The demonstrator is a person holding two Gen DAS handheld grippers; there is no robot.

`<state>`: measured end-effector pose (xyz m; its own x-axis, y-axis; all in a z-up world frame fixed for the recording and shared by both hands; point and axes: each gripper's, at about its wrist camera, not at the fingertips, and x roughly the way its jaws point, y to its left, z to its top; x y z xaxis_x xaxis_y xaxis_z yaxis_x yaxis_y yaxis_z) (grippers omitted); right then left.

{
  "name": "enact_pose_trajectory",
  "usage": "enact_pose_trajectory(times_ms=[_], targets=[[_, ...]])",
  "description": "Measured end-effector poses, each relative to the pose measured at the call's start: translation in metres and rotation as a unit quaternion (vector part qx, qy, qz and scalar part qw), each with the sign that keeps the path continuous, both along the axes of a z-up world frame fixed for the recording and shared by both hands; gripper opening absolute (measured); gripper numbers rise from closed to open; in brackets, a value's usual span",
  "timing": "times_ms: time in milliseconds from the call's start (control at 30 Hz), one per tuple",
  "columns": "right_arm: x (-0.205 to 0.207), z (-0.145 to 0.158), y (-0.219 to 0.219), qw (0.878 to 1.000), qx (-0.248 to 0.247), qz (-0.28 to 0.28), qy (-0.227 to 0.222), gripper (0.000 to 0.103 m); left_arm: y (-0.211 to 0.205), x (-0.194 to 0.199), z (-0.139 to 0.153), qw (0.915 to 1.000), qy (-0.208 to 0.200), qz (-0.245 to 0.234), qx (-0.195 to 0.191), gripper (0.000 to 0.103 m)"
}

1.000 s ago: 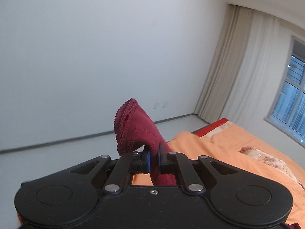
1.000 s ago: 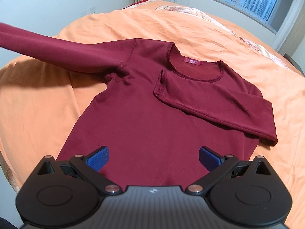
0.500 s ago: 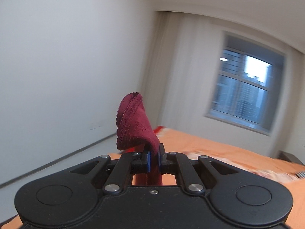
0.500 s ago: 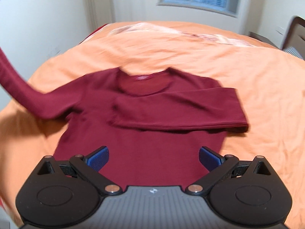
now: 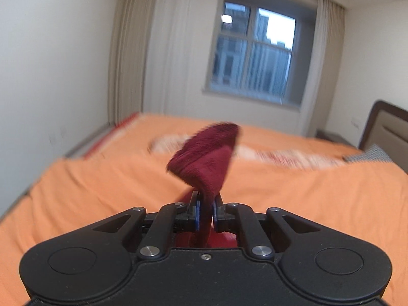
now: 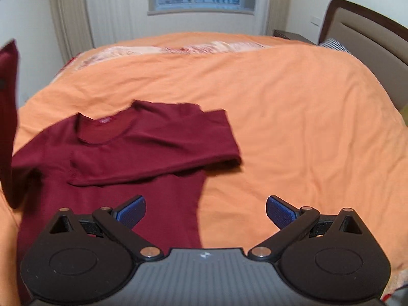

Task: Fold small clothes
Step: 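Grasp the other sleeve cuff with the left gripper and fold it across the body, then open the left gripper to release the folded sleeve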

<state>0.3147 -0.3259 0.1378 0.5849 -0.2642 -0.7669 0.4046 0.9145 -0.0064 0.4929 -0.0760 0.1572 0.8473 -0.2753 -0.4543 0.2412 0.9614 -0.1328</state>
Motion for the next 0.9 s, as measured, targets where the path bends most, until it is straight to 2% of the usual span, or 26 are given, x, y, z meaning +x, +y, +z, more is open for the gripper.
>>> enact_pose_trajectory(times_ms=[167,367,467,533,567,600,633,767,900], targets=[[-0.012,-0.014,-0.015,0.999,0.013,-0.023,0.02,0.103,-0.019,-0.005,-0.036,0.9981,0.048,-0.029,0.025,0.01],[-0.013,-0.022,-0.017,0.999,0.018,-0.027,0.031,0.103,-0.027,0.001,-0.07,0.9936,0.102,-0.041,0.026,0.012],[-0.01,-0.024,-0.017,0.999,0.019,-0.025,0.034,0.103,-0.022,-0.002,-0.076,0.9915,0.116,-0.053,0.026,0.021],[-0.008,-0.025,-0.016,0.999,0.02,-0.024,0.037,0.103,-0.027,-0.003,-0.079,0.9892,0.129,-0.065,0.024,0.04],[-0.007,-0.026,-0.016,0.999,0.02,-0.023,0.039,0.103,-0.028,-0.005,-0.076,0.9878,0.138,-0.069,0.022,0.045],[-0.006,-0.027,-0.015,0.999,0.02,-0.022,0.041,0.103,-0.026,-0.007,-0.075,0.9866,0.146,-0.07,0.016,0.056],[-0.005,-0.028,-0.015,0.999,0.021,-0.021,0.042,0.103,-0.024,-0.009,-0.074,0.9855,0.154,-0.071,0.006,0.063],[-0.002,-0.032,-0.012,0.998,0.029,-0.02,0.043,0.103,-0.01,-0.018,-0.071,0.9806,0.176,-0.084,-0.015,0.074],[0.006,-0.035,-0.005,0.998,0.046,-0.011,0.04,0.103,0.015,-0.022,-0.07,0.98,0.189,-0.062,-0.003,0.079]])
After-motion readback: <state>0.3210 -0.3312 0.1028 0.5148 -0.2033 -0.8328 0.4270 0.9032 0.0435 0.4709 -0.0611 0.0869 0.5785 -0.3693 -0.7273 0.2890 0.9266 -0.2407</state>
